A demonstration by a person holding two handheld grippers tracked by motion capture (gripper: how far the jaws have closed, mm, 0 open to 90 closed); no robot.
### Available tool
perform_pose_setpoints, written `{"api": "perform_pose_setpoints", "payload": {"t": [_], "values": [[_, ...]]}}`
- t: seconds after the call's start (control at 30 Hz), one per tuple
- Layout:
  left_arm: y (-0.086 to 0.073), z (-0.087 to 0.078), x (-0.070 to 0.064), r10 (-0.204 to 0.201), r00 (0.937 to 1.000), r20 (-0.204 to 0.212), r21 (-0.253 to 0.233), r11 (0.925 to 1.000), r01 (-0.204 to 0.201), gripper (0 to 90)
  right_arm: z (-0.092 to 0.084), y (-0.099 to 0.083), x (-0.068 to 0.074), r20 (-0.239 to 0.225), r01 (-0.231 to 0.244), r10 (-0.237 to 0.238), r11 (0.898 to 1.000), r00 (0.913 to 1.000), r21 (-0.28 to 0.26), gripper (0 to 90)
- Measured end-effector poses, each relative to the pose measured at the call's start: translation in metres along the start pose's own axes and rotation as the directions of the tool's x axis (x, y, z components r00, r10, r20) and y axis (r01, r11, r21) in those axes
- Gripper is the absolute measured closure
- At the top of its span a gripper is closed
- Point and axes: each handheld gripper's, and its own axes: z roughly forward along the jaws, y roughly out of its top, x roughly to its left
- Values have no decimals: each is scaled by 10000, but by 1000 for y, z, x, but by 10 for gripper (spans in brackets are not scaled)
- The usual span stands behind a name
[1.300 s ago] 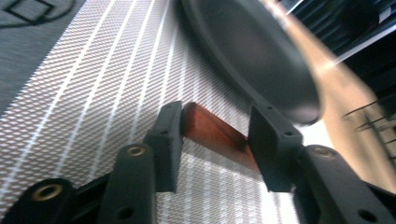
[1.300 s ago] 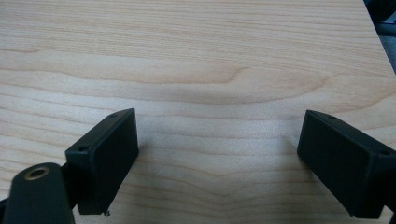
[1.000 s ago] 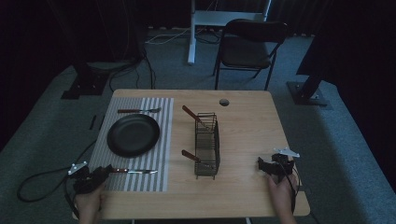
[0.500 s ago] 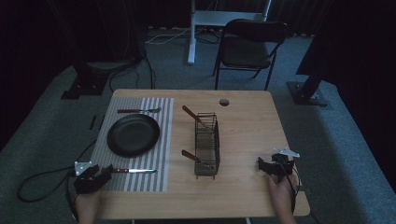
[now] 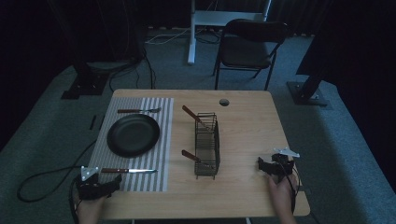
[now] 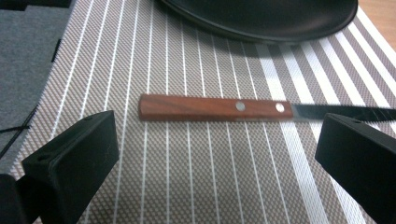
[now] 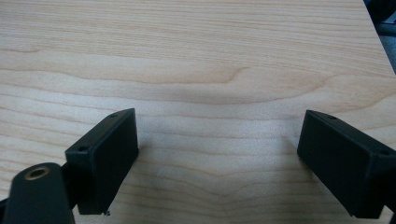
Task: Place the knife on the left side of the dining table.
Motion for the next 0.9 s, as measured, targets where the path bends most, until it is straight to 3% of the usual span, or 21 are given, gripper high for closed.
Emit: {"api": "perform_pose_setpoints", "payload": {"t": [0.1, 0.13, 0.23, 0.47, 0.53, 0.67, 0.9], "values": [[0, 0, 0, 0, 10000, 0, 0, 10000, 0, 3, 0, 0, 0, 0, 1, -1, 10000, 10000, -1, 114], [-4, 2, 1, 119, 9997, 209, 64, 9999, -121, 3, 0, 0, 0, 0, 1, -1, 10000, 10000, -1, 114], [-6, 4, -1, 331, 9994, 142, 85, 9994, -332, 3, 0, 0, 0, 0, 1, -1, 10000, 10000, -1, 114], [-11, 7, -6, 869, 9962, -100, 368, 9956, -865, 3, 0, 0, 0, 2, -1, 1, 10000, 10000, 0, 114], [-12, 6, -8, 1070, 9934, -412, 227, 9941, -1062, 3, 0, 0, 0, 1, 3, -3, 10000, 10000, -2, 115], [-13, 7, -7, 950, 9936, -606, 302, 9952, -933, 3, 0, 0, 0, 1, 2, -2, 10000, 10000, 0, 114], [-11, 9, -4, 853, 9947, -582, 445, 9956, -828, 3, 0, 0, 0, 0, 2, -2, 10000, 10000, -2, 114]]}}
